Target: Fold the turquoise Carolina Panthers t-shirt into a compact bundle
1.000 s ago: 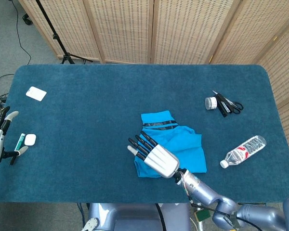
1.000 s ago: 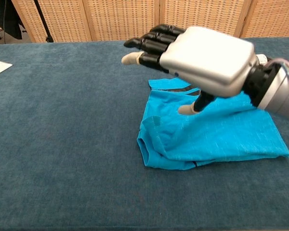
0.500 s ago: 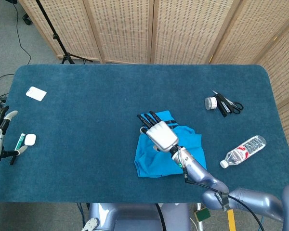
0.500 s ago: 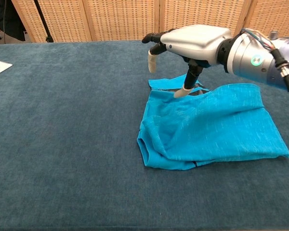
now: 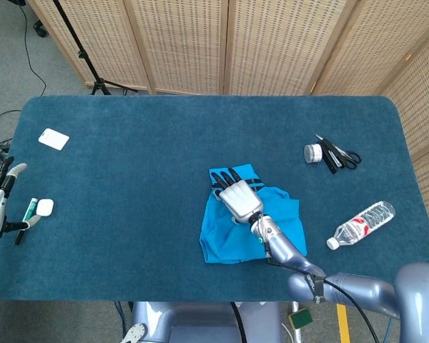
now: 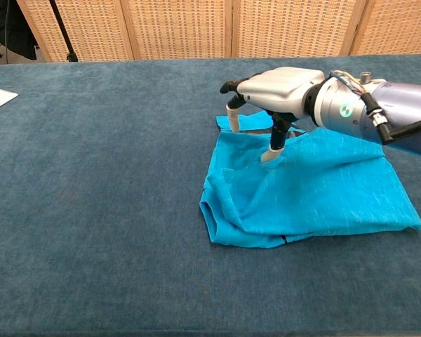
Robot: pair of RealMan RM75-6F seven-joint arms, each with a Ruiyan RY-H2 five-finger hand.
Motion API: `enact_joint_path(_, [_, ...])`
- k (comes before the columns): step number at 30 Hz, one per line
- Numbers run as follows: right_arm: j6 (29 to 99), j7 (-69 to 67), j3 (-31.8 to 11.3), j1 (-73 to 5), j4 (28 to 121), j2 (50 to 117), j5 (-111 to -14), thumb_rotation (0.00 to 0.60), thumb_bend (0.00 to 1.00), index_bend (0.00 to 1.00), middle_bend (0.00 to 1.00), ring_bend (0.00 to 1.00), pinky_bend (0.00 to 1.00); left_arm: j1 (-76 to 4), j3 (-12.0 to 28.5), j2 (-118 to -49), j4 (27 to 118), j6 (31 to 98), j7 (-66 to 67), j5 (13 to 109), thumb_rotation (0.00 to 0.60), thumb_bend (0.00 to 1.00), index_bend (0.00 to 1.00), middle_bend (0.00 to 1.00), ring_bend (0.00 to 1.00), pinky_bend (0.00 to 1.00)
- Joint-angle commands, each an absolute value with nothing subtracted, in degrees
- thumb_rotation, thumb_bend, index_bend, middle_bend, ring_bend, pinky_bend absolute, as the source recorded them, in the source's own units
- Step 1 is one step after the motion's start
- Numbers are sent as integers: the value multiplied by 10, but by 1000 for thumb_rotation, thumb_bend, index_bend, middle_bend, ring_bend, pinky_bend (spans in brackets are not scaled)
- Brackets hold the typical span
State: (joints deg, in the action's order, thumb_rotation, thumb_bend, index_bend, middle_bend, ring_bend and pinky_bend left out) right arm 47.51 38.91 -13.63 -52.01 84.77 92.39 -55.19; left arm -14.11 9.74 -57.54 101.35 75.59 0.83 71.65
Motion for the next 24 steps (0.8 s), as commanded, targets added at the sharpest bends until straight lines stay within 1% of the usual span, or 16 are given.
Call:
enact_joint_path(1, [456,409,-124,-531,854,908,-516,600,39,380,0,0,0,-141,96,-576,1015,758,11,718,600,46,0,0,0,0])
enact_joint_path(3, [453,419,-121,-537,862,901,-497,600,40,380,0,0,0,-141,96,-577,1015,759,13,718,600,46,0,0,0,0])
enact_joint_path(5, [448,445,-105,-548,861,892,-474,600,39,380,0,0,0,-141,96,-578,1016,760,15,718,600,46,0,0,0,0])
enact_joint_path(8, [447,451,-94,-557,861,891,-448,600,40,380,0,0,0,-141,96,-579,1016,760,16,719,600,46,0,0,0,0])
enact_joint_path(15, [452,447,-77,-570,846,903,-431,600,47,380,0,0,0,-141,96,-579,1015,759,16,716,600,45,0,0,0,0])
enact_joint_path(24, [462,427,-80,-583,858,901,-408,600,53,380,0,0,0,-143,96,-579,1014,756,16,714,600,45,0,0,0,0])
